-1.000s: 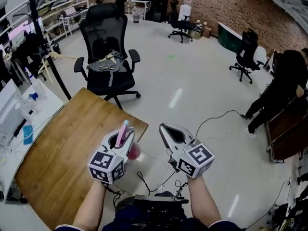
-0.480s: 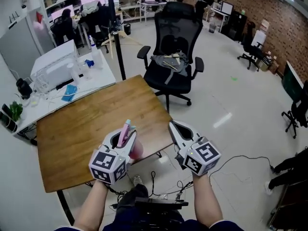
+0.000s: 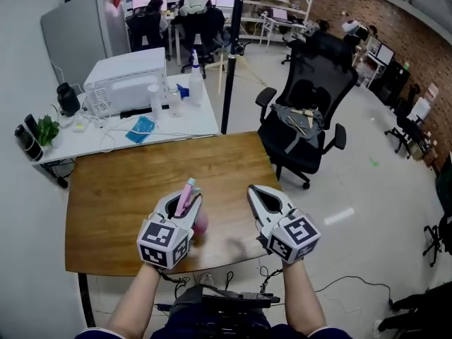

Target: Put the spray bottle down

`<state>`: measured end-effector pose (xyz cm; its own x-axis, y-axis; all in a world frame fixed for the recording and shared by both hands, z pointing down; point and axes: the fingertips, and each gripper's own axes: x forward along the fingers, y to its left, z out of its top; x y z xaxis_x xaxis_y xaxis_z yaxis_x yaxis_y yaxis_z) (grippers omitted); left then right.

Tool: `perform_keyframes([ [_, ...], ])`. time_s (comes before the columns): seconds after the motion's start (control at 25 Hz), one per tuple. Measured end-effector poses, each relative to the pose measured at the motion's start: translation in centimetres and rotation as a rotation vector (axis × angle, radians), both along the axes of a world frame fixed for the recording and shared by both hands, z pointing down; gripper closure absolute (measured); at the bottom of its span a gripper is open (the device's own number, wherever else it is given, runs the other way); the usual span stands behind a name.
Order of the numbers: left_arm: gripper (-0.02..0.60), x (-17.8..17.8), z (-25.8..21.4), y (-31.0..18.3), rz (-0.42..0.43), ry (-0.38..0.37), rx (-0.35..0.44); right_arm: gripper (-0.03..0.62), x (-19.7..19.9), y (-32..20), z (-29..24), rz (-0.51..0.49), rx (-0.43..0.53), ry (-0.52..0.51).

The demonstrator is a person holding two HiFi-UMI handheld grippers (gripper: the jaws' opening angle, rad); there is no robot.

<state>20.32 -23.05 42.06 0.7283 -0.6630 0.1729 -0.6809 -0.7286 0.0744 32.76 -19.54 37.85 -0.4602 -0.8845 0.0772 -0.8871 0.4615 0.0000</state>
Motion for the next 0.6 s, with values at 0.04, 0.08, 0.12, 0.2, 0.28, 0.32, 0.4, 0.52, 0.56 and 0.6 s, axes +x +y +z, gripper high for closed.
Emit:
perform_keyframes([
  [0.04,0.476,-0.7,0.2,-0.7,-0.013,-0.005,0.000,0.591,-0.9,-0.9,0.1,-0.019,-0.002,0.006],
  [0.08,0.476,-1.4,0.4,-1.4,-0.028,-0.010,0.002,0.591,-1.7,-1.7,0.3,-0.037,-0.005,0.011],
  [0.12,0.476,-2.1,0.6,-2.1,-0.044,-0.013,0.002,0.591,-2.4,-2.4,0.5,-0.055,-0.010,0.015],
  [0.2,0.476,-3.1,1.0,-3.1,-0.072,-0.016,-0.004,0.591,-3.5,-3.5,1.1,-0.082,-0.023,0.023],
  [0.28,0.476,-4.0,1.7,-3.8,-0.101,-0.021,-0.014,0.591,-4.3,-4.4,1.7,-0.106,-0.035,0.026],
  [0.32,0.476,-4.5,2.0,-4.2,-0.117,-0.025,-0.018,0.591,-4.7,-4.8,2.0,-0.118,-0.040,0.028],
  [0.4,0.476,-5.2,2.7,-4.8,-0.150,-0.025,-0.026,0.591,-5.3,-5.4,2.8,-0.142,-0.056,0.039],
  [0.52,0.476,-6.2,3.6,-5.8,-0.203,-0.023,-0.031,0.591,-6.2,-6.2,4.0,-0.173,-0.082,0.046],
  [0.56,0.476,-6.4,3.9,-6.2,-0.217,-0.028,-0.031,0.591,-6.6,-6.3,4.3,-0.187,-0.088,0.047],
  [0.6,0.476,-6.4,4.3,-6.4,-0.225,-0.037,-0.029,0.591,-6.9,-6.4,4.7,-0.199,-0.093,0.049],
])
